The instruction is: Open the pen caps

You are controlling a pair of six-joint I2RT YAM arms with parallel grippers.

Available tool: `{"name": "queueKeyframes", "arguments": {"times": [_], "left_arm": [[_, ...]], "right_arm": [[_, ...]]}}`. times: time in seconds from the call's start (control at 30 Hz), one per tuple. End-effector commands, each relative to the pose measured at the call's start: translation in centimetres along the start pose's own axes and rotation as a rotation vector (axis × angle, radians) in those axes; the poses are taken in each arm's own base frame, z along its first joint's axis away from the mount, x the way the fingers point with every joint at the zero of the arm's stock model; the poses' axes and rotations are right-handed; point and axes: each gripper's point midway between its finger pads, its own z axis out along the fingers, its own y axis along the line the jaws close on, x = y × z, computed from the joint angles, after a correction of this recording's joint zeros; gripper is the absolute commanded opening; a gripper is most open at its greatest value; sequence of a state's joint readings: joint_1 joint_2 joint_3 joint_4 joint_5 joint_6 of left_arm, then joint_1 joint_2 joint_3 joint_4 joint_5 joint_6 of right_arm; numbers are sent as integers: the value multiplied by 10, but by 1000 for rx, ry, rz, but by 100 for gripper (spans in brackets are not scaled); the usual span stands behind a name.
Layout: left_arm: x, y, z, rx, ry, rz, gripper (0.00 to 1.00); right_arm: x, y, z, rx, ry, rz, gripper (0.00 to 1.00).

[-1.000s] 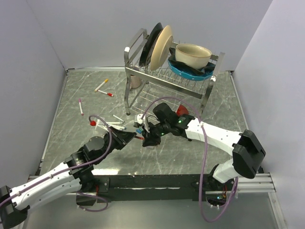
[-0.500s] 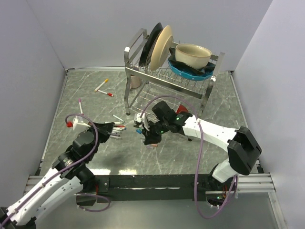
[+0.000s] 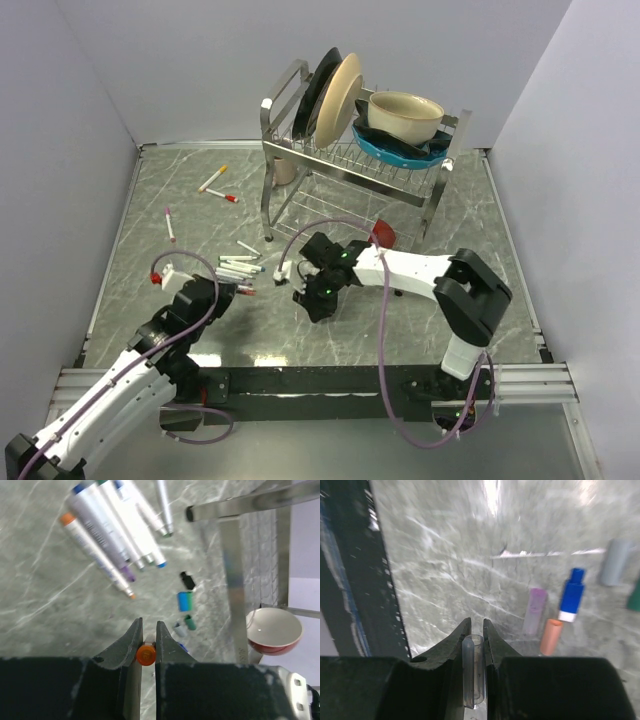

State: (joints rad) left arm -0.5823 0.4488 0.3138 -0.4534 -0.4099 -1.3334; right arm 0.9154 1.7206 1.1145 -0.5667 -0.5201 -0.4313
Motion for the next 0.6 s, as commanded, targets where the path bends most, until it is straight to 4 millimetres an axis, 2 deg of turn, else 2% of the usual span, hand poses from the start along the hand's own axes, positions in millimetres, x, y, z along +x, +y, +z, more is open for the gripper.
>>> {"name": "queueKeyframes", "arguments": {"times": [0.0,0.17,0.33,0.57], "left_arm": [[11,19,0,-43,39,-119,1],[24,39,6,-78,66,-169,4],[24,47,9,-140,55,-163,6],[23,57,15,-202,40,-144,15]], "right_arm": [[-2,-9,0,72,46,-23,8],[0,-18,2,139,64,-43,12],[5,-22,6,165,90,-43,15],[9,-27,9,202,118,-61,18]]}}
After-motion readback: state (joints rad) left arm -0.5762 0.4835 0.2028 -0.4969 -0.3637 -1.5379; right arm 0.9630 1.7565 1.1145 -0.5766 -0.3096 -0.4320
